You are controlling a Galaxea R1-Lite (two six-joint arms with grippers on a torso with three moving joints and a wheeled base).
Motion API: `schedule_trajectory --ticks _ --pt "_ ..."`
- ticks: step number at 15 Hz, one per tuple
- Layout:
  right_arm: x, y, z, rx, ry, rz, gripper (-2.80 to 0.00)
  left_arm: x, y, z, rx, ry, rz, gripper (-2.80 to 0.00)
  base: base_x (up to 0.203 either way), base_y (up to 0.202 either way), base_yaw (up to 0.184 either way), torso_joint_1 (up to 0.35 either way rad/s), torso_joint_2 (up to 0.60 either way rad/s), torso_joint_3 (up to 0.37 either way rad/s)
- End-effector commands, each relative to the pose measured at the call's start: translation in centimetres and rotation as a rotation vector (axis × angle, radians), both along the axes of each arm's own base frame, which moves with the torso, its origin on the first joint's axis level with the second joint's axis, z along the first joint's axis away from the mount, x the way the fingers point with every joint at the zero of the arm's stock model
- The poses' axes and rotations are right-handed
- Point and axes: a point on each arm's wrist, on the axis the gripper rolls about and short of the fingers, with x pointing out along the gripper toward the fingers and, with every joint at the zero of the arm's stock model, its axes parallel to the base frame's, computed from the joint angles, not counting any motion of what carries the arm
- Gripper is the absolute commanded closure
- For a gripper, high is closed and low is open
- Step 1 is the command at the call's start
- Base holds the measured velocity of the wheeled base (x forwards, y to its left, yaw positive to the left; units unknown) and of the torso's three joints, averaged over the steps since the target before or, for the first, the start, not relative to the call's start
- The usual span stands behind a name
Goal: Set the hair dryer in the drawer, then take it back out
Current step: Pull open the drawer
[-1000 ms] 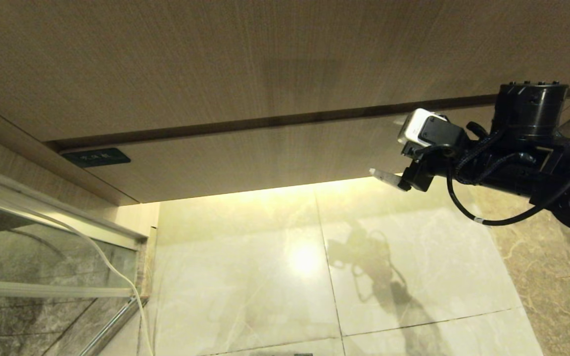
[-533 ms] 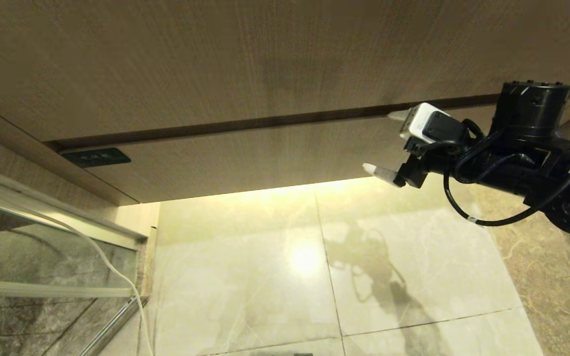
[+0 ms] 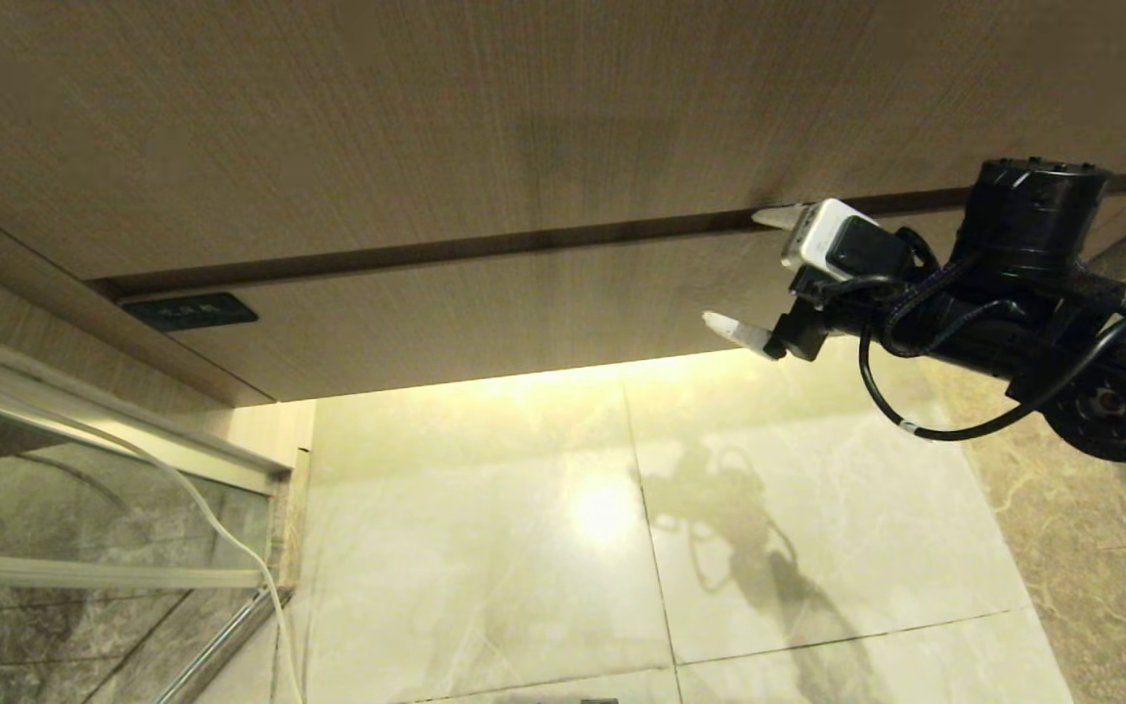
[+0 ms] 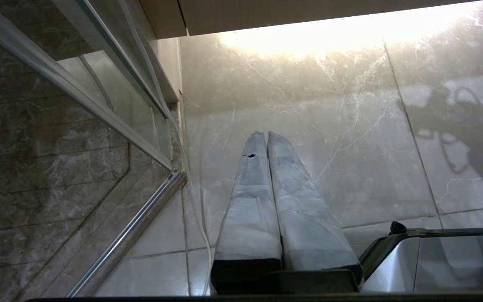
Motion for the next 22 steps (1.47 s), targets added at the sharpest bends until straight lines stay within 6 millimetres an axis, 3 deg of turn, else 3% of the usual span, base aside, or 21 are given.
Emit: schedule_trajectory --ticks 1,9,14,22 --pt "1.2 0.5 -0.6 -0.003 -0.007 0.007 -2.8 0.0 0.0 0.0 0.0 0.001 0.0 0.0 0.0 0.0 0.0 0.0 0.0 0.0" --pt "3.4 1.2 -1.6 -0.007 0.004 -0.006 -2.8 0.0 0.0 0.0 0.0 0.001 0.0 0.0 0.0 0.0 0.0 0.0 0.0 0.0" --pt "4.5 1.6 -3.5 -0.042 0.103 -0.015 -2.8 0.0 0.0 0.0 0.0 0.001 0.0 0.0 0.0 0.0 0.0 0.0 0.0 0.0" --pt "3.0 0.2 -4.0 -0.111 0.301 -0.049 -2.8 0.0 0.0 0.0 0.0 0.001 0.0 0.0 0.0 0.0 0.0 0.0 0.0 0.0"
